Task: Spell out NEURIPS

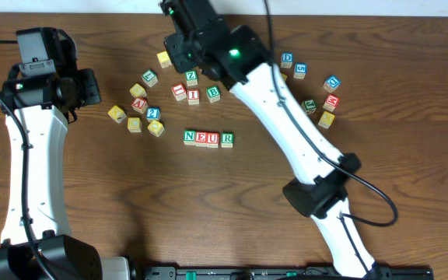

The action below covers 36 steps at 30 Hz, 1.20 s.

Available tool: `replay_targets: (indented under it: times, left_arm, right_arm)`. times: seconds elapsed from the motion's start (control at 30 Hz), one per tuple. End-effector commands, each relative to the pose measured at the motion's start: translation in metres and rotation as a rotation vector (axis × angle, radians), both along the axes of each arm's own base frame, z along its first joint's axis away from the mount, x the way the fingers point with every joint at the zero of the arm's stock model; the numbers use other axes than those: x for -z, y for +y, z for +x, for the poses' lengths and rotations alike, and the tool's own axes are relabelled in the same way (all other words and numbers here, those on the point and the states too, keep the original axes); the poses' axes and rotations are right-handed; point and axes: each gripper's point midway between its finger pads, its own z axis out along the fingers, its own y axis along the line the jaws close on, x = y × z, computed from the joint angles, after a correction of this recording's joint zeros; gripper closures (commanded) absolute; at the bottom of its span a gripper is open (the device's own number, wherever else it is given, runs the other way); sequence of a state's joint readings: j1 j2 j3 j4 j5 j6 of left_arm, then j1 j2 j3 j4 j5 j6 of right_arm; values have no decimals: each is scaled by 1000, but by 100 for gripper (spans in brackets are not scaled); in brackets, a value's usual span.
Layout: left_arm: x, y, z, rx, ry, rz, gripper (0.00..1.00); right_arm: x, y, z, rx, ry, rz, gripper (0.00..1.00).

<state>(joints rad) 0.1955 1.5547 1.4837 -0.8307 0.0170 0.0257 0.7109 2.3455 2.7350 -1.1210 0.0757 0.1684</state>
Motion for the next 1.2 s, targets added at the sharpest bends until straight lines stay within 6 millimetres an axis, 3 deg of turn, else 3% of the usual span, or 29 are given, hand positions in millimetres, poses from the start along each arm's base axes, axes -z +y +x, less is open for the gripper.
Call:
replay_targets:
  times: [0.0, 0.13, 0.17, 0.3, 0.47, 0.6, 0.7, 0.87, 0.97, 1.17]
  left_arm:
    - [-10, 1, -1, -7, -25, 3, 49]
    - [-10, 1, -1, -7, -25, 3, 49]
    - [-10, 1, -1, -6, -25, 3, 49]
    - [-10, 1, -1, -7, -25, 3, 49]
    - [-10, 1, -1, -7, -25, 3, 49]
    - [-10, 1, -1, -7, -24, 3, 49]
    - [-9, 0, -2, -7, -20, 2, 49]
    - [-9, 0, -2, -6, -18, 1, 49]
    - [-9, 0, -2, -6, -17, 1, 49]
    - [-9, 0, -3, -7, -17, 1, 49]
  right_arm:
    - [42, 5, -3, -77, 65, -91, 52]
    - [89, 13, -3, -125, 124, -169, 42]
    - [114, 19, -1, -136, 148, -195, 39]
    - [170, 33, 1, -180, 196, -241, 37]
    - [210, 50, 4, -211, 194, -262, 37]
    - [224, 54, 8, -198, 182, -270, 38]
    - [226, 43, 12, -126, 187, -296, 39]
    - [207, 36, 18, -42, 200, -238, 39]
    - [195, 19, 26, 128, 230, -179, 42]
    - [207, -4, 29, 313, 342, -103, 54]
